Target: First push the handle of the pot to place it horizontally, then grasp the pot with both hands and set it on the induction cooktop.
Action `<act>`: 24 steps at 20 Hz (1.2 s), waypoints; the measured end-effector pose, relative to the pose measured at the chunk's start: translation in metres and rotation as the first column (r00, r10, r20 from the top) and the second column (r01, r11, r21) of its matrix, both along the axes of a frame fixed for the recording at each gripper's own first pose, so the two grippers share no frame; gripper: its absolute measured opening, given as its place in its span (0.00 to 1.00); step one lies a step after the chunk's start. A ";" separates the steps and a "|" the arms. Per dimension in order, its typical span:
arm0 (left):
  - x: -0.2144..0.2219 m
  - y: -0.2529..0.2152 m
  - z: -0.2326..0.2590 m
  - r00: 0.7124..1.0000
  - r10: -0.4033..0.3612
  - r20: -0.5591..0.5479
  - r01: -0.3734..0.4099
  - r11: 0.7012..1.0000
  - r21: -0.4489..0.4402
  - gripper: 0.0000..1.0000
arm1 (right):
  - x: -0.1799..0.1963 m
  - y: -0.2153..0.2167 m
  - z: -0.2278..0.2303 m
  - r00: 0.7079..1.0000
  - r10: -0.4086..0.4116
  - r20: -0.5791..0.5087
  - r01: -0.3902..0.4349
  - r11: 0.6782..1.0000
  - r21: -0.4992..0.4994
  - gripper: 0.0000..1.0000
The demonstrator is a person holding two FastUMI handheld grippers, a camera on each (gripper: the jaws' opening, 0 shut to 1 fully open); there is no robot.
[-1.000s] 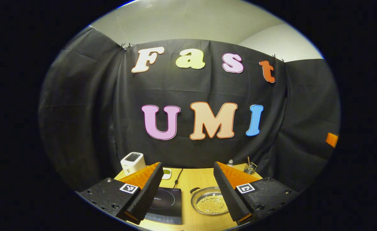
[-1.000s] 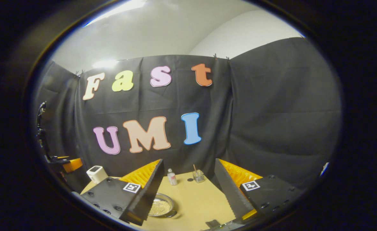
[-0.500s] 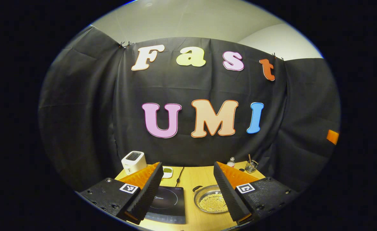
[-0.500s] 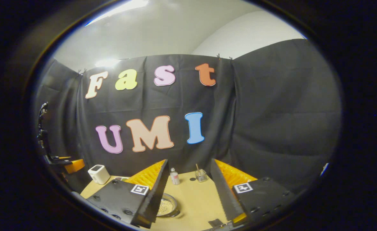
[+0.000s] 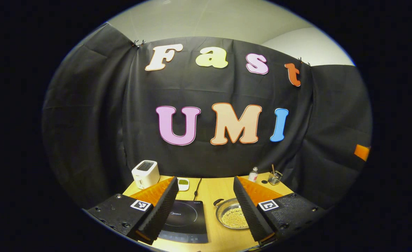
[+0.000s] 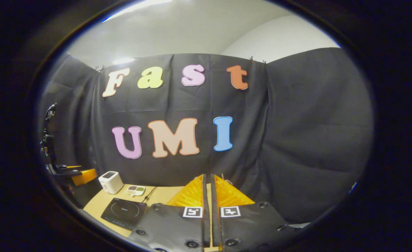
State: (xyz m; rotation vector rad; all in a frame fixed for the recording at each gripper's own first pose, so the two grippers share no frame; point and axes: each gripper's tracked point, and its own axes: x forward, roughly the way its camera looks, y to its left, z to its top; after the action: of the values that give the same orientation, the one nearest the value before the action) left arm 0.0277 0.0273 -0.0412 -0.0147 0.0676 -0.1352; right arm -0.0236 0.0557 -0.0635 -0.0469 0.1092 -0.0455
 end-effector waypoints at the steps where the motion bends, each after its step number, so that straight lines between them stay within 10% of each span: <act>1: 0.001 0.007 -0.004 1.000 0.003 -0.006 -0.003 1.000 0.003 0.95 | 0.002 0.006 -0.008 1.000 0.008 -0.017 -0.007 1.000 0.007 0.05; 12: 0.012 0.069 -0.029 0.993 0.110 -0.051 -0.108 0.994 0.030 0.93 | 0.008 0.082 -0.116 0.950 0.152 -0.273 -0.141 0.988 0.060 0.00; 24: 0.026 0.080 -0.042 0.988 0.129 -0.081 -0.128 0.992 0.021 0.96 | -0.023 0.088 -0.274 0.727 0.158 -0.669 -0.037 0.981 0.192 0.00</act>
State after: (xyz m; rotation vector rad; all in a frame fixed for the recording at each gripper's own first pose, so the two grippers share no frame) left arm 0.0537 0.1074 -0.0830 -0.0091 0.1493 -0.0048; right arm -0.0463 0.1437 -0.3374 0.1028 0.8596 0.0920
